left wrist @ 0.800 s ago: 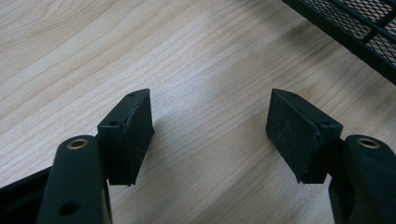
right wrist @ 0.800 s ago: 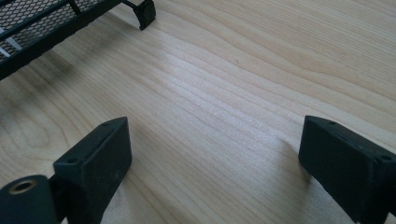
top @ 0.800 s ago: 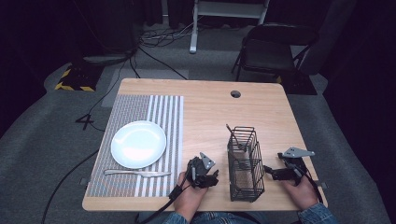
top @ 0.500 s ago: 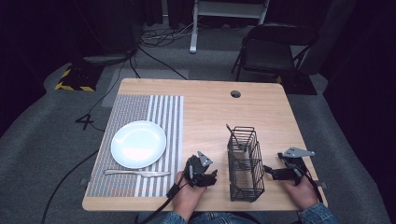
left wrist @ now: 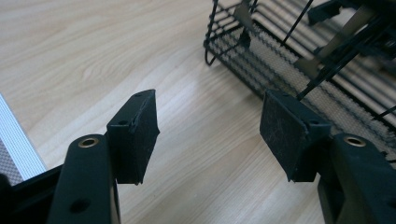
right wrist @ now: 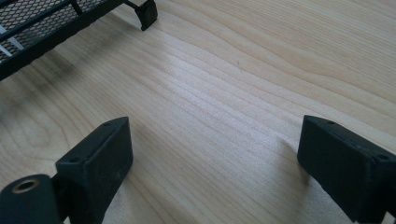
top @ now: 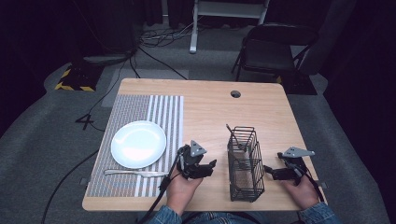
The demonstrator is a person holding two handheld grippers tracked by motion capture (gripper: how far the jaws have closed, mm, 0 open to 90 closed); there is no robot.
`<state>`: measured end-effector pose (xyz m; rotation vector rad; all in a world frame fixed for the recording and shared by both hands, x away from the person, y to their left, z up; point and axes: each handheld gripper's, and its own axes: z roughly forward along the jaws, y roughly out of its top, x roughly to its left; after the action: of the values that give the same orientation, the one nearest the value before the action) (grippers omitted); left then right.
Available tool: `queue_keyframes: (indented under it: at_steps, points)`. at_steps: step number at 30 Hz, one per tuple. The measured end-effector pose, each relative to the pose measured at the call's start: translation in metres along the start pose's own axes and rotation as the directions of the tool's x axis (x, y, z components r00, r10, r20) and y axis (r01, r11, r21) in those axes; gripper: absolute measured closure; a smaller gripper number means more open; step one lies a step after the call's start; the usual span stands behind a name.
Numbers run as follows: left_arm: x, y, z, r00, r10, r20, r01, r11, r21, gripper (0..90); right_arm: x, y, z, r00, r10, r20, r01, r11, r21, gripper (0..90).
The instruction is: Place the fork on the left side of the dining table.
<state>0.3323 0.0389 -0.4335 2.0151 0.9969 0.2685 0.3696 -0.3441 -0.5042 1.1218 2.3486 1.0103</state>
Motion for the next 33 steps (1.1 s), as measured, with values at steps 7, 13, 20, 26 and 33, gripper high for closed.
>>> queue_keyframes:
  at_steps: [7,13,20,26,33]
  points:
    - [0.001,0.020,-0.011,0.9998,0.021,-0.003,-0.021,0.9989,-0.041,37.9,0.000,0.000,0.000,1.0000,-0.001,-0.001,0.001,1.000,-0.001,11.4]
    - [0.006,0.036,-0.013,0.9994,0.029,0.020,-0.028,0.9969,-0.073,40.2,-0.001,0.000,0.000,1.0000,-0.002,-0.002,0.002,1.000,-0.003,12.3]
    - [0.005,0.052,-0.012,0.9978,0.046,0.048,-0.041,0.9947,-0.094,39.9,-0.001,0.000,0.000,1.0000,-0.001,-0.001,0.001,1.000,-0.005,12.9]
    - [0.006,0.063,-0.011,0.9971,0.039,0.065,-0.030,0.9913,-0.128,40.1,-0.001,0.000,0.000,1.0000,0.000,0.000,0.000,1.000,-0.005,13.0]
    - [0.011,0.074,-0.006,0.9962,0.048,0.072,-0.037,0.9891,-0.142,43.5,-0.001,0.000,-0.001,1.0000,0.000,-0.001,0.000,1.000,-0.007,13.9]
